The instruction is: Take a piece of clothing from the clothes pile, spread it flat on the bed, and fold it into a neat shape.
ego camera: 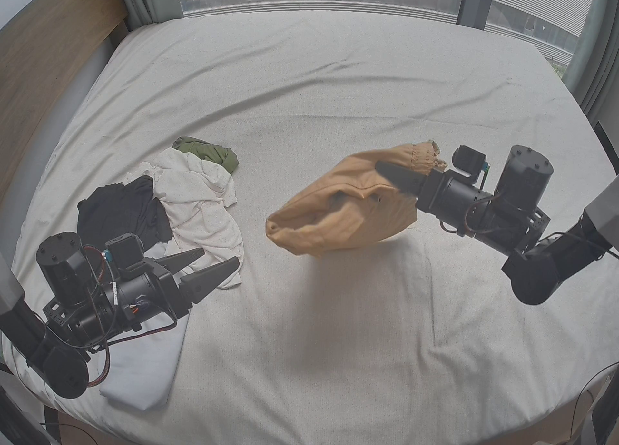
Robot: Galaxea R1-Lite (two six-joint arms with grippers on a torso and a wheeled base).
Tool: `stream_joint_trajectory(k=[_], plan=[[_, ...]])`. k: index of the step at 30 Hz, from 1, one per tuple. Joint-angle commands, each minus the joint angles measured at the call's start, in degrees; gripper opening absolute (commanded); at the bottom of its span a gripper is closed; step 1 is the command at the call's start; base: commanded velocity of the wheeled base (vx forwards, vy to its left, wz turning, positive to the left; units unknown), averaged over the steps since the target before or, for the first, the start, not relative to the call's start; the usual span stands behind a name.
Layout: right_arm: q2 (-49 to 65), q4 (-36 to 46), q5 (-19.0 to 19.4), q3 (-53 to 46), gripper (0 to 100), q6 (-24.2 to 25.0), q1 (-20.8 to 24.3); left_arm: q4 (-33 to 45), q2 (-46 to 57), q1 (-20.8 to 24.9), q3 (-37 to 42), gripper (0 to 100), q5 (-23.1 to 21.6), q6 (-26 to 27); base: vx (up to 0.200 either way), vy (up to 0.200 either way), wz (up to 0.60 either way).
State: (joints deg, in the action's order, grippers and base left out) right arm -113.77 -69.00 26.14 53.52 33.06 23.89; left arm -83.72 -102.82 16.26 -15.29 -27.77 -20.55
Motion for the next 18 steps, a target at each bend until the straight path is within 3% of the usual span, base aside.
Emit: stream_joint_trajectory(k=[1, 18], plan=[[-0.31, 4.4, 0.05, 7.48, 0, 0.69, -0.69, -0.03, -0.1, 0.0, -0.01, 100, 0.0, -0.1, 0.0, 0.0, 0.0], [-9.62, 20.83, -0.03, 31.3, 0, 0.34, -3.15, -0.03, -0.02, 0.17, 0.17, 100, 0.0, -1.51, 0.0, 0.0, 0.0]])
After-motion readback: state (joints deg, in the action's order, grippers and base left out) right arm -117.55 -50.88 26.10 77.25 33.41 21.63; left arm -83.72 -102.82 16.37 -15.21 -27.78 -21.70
